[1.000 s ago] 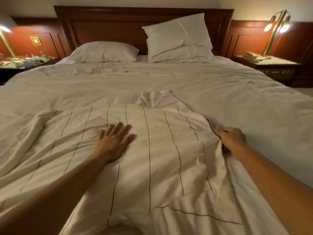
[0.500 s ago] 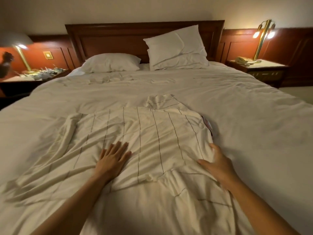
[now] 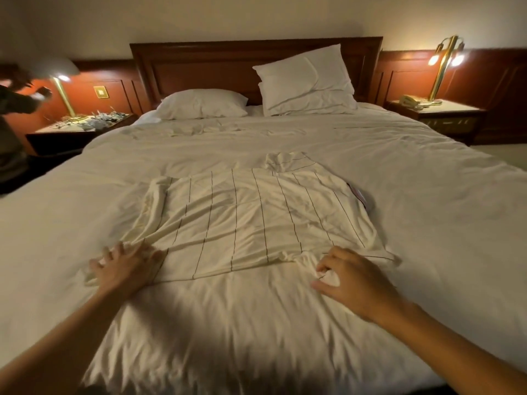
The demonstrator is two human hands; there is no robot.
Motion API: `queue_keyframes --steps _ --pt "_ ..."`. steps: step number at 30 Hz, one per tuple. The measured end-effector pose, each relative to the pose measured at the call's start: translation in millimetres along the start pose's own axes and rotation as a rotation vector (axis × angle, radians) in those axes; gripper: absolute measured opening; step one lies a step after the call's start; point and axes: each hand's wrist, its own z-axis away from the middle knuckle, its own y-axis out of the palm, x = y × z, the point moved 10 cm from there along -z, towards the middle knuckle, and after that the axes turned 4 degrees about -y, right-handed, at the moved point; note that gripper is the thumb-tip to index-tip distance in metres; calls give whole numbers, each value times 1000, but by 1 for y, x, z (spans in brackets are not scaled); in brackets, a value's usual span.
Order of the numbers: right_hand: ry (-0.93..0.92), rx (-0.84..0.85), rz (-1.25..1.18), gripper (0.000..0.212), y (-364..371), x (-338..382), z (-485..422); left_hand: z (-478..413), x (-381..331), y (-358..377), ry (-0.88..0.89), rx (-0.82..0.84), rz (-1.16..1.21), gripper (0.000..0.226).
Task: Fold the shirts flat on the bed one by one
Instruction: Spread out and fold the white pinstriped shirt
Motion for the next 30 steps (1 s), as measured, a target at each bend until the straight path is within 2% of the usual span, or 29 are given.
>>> queue_keyframes --steps 2,4,7,9,11,13,15,16,19,21,23,26,28,30 --pt "0 97 153 42 20 3 2 -2 25 -5 -103 10 12 62" --pt "52 134 278 34 20 -6 -2 -4 35 -7 -123 39 17 62" --pt "65 174 405 21 13 -12 -12 -4 28 -8 30 117 6 60" --pt "92 196 187 23 9 -11 -19 -5 29 -23 81 51 -21 55" --pt "192 249 -231 35 5 -14 -24 -9 32 -39 106 7 -73 55" --pt "306 365 -546 45 3 -14 -24 -14 37 -47 98 57 -157 62" --pt "358 485 -659 50 7 -10 -15 -16 44 -49 40 119 -256 71" --pt "357 489 -653 47 8 -9 -12 -14 48 -47 4 144 -299 75" --pt "239 384 -383 43 11 -1 2 -6 40 -33 6 156 -239 75" --pt "131 348 -58 53 23 8 20 0 19 -24 106 96 -144 67" --pt "-12 215 171 46 28 22 33 8 -5 -12 200 57 -66 62" --pt "-226 -35 159 15 18 47 41 23 -37 8 293 37 72 62" --pt "-237 -55 -2 13 13 50 40 28 -46 17 307 52 155 65" --pt "-179 62 -136 19 18 40 40 28 -46 24 294 94 179 66"
